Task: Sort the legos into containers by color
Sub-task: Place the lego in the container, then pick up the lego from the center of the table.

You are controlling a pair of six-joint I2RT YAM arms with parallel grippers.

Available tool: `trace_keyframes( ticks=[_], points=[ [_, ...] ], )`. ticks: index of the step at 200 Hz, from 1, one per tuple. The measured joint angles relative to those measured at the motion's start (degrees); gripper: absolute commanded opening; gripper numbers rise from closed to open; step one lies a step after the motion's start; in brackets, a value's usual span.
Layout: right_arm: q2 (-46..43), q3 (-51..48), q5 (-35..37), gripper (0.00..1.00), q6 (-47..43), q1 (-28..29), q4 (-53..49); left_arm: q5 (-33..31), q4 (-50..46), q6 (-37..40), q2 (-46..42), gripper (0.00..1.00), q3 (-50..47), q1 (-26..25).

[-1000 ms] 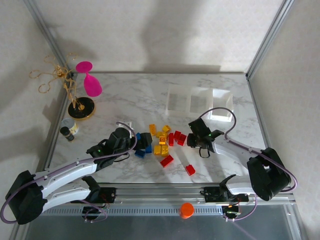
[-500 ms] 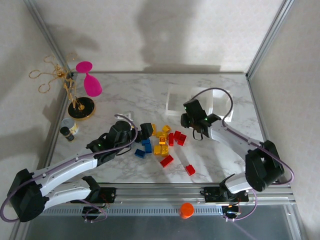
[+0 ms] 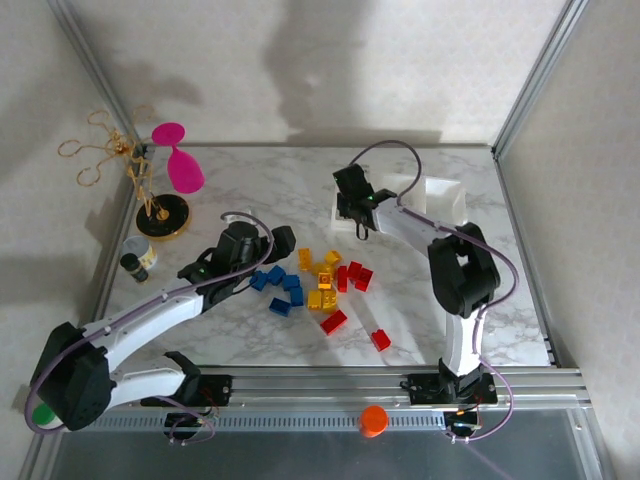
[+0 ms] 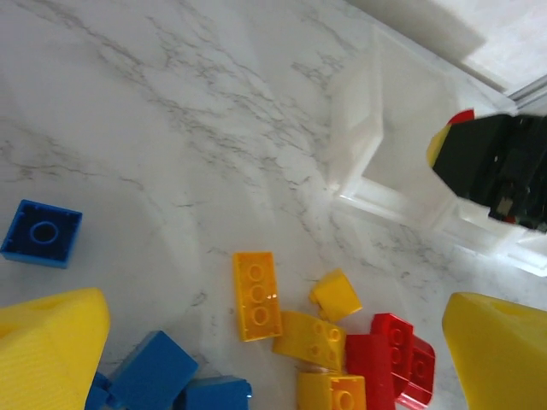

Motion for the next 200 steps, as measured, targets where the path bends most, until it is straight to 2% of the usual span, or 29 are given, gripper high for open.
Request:
trace_keyframes(
  ticks=[18,35,68,86,124,167,200],
  points=[
    [3.1,2.9,1.4,0.39,-0.7,-0.3,-0.1,0.2,0.2,0.4,1.5,1.00,1.3,0.5],
    [6.1,6.2,2.5,0.51,-0.9,-0.5,-0.6,0.5,0.9,0.8,2.2,1.00,1.9,0.9],
    [7.8,9.2,2.9,0.57,-1.6,-0.7,-1.8,0.9,1.3,1.3,2.8,1.00,2.4,1.2],
    [6.8,8.8,2.8,0.57,-1.7,-0.7,-1.7,1.1,1.3,1.3,2.8,1.00,2.4,1.2],
    [-1.4,1.9,1.9,0.59,-1.9,0.2,-1.5,2.4,1.3,1.1,1.6,0.99,2.4,1.2],
    [-14.4,-8.8,-0.5,0.62,-0.8,1.6,-0.8,3.4,1.3,0.4,-4.9,0.99,-0.8,-0.3],
    [-20.7,-16.1,-0.6,0.64,0.8,4.5,-1.3,3.5,-0.2,-0.7,-9.4,1.00,-4.1,-1.8]
  ],
)
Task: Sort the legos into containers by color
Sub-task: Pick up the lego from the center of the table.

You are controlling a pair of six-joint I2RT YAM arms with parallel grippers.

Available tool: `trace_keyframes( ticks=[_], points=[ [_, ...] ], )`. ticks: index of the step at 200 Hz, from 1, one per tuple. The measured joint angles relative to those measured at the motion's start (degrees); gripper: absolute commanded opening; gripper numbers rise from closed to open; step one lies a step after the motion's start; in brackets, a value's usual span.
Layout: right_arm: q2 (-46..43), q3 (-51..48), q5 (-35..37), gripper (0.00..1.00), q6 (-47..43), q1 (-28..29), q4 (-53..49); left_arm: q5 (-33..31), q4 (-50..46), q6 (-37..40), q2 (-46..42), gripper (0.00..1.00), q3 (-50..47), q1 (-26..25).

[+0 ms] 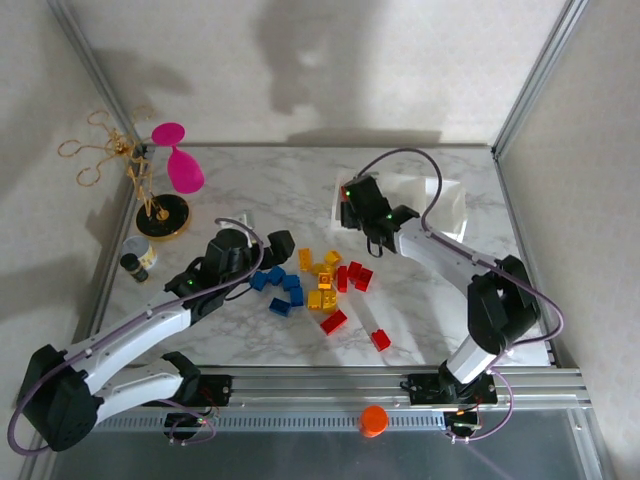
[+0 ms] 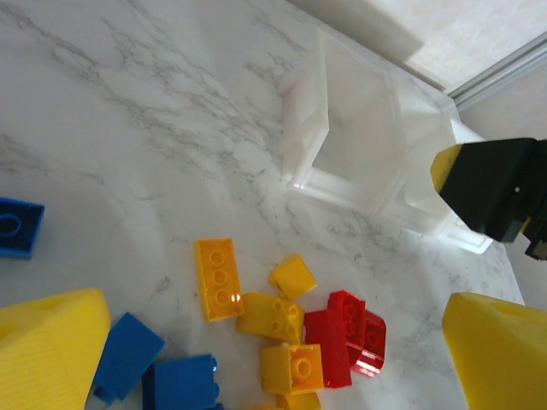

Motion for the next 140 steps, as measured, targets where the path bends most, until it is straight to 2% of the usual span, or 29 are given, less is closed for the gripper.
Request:
trace_keyframes(
  ticks=[42,90,140],
  points=[
    [-4.5,-8.0,-0.7,0.65,3.5,5.0,-0.7,0.8,-1.6,-2.4,-5.5,1.00,-3.8,-2.5],
    [-7.2,-15.1,-3.5,0.67,9.1,10.2,-0.3,1.0,-3.7,-5.3,-7.8,1.00,-5.9,-4.9],
    [-7.5,-20.6,-6.6,0.60,14.7,12.5,1.1,0.2,-3.8,-8.0,-11.0,1.00,-9.1,-6.7]
  ],
)
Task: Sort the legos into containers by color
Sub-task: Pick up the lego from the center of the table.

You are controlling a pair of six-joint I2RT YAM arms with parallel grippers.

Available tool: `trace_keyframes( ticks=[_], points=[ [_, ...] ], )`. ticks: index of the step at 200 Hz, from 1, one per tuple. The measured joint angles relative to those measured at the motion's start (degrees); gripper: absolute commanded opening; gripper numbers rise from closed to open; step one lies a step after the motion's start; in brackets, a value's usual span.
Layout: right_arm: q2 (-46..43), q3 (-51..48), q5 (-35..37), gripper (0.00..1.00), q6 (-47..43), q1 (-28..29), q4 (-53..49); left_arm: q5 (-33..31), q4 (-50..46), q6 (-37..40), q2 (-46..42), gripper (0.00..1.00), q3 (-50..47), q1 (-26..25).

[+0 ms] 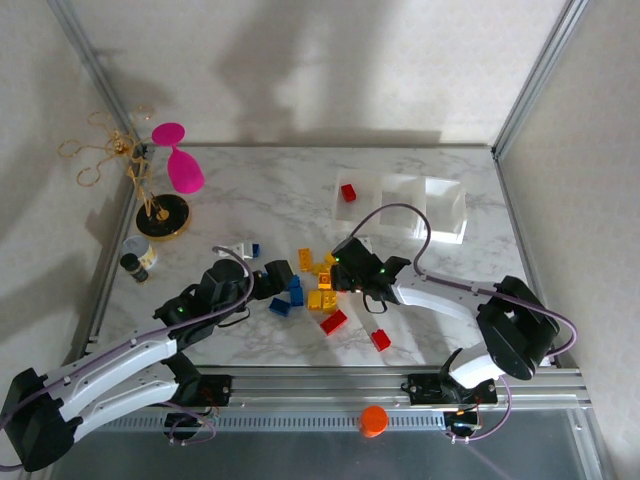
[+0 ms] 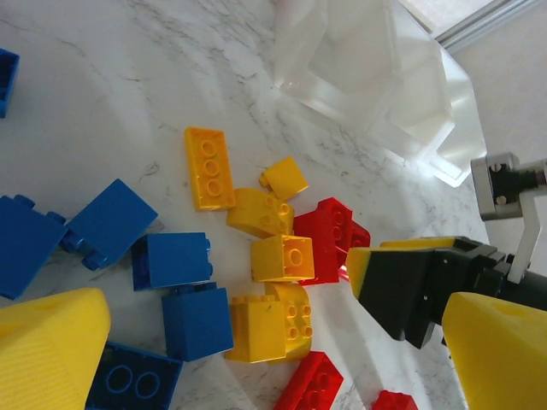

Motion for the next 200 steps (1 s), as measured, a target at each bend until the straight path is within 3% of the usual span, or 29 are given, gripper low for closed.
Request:
trace_keyframes(
  ticks=[121,200],
  points=[
    [7.0,-0.6,-1.9,0.45,2.9,0.2,4.8,-1.4,0.0,-0.5,1.1,1.00,-0.5,-0.2],
    [8.6,0.7,-1.8,0.27,2.7,0.3,4.9,-1.6,0.0,-0.4,1.7,1.00,-0.5,-0.2]
  ],
)
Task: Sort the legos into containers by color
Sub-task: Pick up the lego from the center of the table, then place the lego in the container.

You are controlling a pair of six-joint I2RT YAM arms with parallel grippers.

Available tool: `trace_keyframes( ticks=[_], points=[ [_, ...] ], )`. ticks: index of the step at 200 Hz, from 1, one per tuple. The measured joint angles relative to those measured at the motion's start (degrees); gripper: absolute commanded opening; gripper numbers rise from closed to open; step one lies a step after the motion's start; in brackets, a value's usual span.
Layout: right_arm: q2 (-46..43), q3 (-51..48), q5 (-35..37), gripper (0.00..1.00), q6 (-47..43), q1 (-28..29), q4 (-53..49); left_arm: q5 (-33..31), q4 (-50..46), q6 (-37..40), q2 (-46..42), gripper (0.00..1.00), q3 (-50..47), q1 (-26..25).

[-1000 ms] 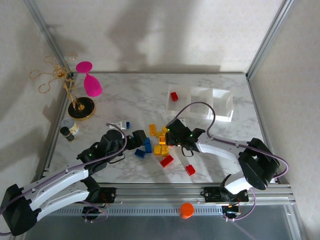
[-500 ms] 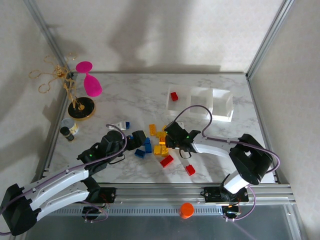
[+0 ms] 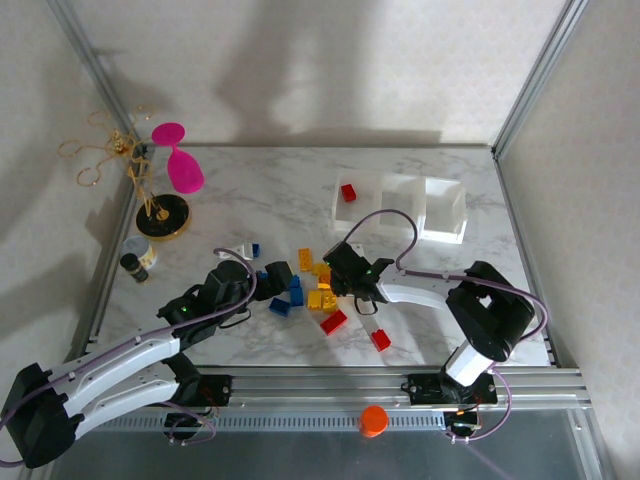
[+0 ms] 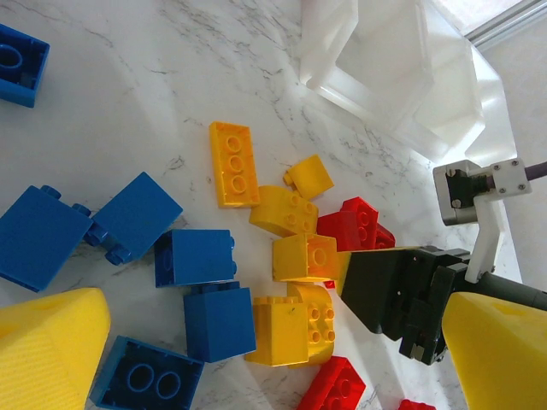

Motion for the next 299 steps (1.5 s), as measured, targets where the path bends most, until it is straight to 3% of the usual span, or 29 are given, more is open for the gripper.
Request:
trace_keyframes(
  ticks=[99,145,178,216,260,299],
  points=[
    [-5.2,3.3,3.0,0.19,-1.6,-0.3,-3.3,-0.4,0.1,1.7,1.3,1.00,3.7,0.0],
    [-5.6,8.4,3.4,0.19,-5.2,-5.2,-4.0,-1.7,0.1,2.8,3.7,1.00,6.5,0.3],
    [-1.2,15.7,4.5,0.19,-8.6,-11.4,-1.8,-2.2,0.9,3.9,7.6,1.00,10.1,1.6],
    [11.0,26.6,6.1,0.19,-12.9,-16.4,-0.4,-2.1,2.6,5.0,12.9,1.00,12.5,3.9],
    [21.9,37.0,6.9,0.36,-16.2,-19.0,-0.9,-1.7,3.9,6.0,15.3,1.00,12.8,6.2],
    [21.8,37.9,6.8,0.46,-17.7,-19.5,-0.6,-1.7,3.9,6.4,15.2,1.00,13.2,6.4]
  ],
)
